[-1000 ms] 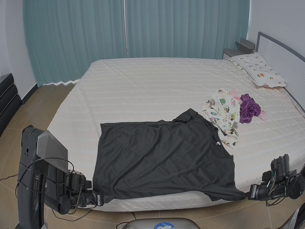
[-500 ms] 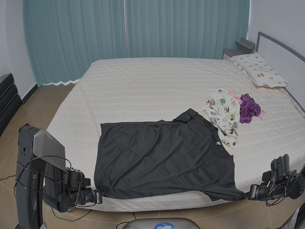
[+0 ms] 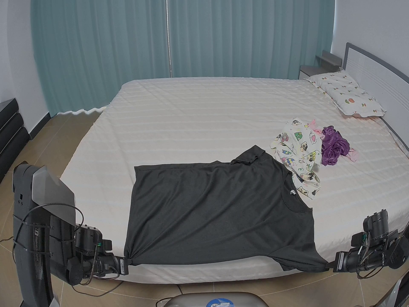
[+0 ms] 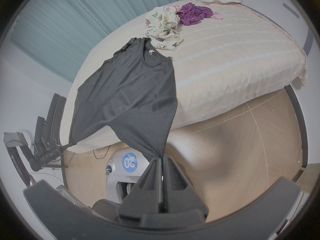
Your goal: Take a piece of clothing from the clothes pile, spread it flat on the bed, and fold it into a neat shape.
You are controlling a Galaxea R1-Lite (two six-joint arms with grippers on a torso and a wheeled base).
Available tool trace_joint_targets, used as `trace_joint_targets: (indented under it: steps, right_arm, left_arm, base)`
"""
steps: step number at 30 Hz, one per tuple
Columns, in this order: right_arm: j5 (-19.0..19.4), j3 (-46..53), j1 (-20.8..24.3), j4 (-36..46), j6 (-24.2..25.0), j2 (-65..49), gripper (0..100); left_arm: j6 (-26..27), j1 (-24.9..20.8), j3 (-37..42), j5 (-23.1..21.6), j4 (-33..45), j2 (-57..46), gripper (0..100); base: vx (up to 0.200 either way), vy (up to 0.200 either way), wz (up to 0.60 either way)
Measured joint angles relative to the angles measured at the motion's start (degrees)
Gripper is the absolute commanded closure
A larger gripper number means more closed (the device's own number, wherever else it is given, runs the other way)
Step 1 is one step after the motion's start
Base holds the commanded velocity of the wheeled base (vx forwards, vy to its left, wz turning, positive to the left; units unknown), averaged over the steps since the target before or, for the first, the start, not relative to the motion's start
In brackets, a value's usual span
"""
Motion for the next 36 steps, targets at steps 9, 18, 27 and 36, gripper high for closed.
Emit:
trace_joint_targets:
  steps: [9,18,27,36]
  right_arm:
    - [0.0,1.1,-0.1,1.5,-2.6,0.0,100]
    - [-0.1,1.2,-2.5,9.4,-7.7,-1.0,100]
    - [-0.1,1.2,-3.9,15.0,-10.6,-3.7,100]
    - [0.9,0.2,-4.1,14.8,-10.7,-6.9,100]
  left_arm:
    - [-4.3,-0.5,3.0,0.5,1.6,-3.8,100]
    - [-4.9,-1.3,6.8,2.5,3.2,-4.8,100]
    - [-5.0,-2.6,7.3,4.5,15.3,-8.9,100]
    - [-6.7,-3.8,7.2,4.7,19.5,-16.3,100]
  base:
    - [0.0,0.0,0.0]
    - [0.0,0.0,0.0]
    - [0.0,0.0,0.0]
    - [0.0,0.0,0.0]
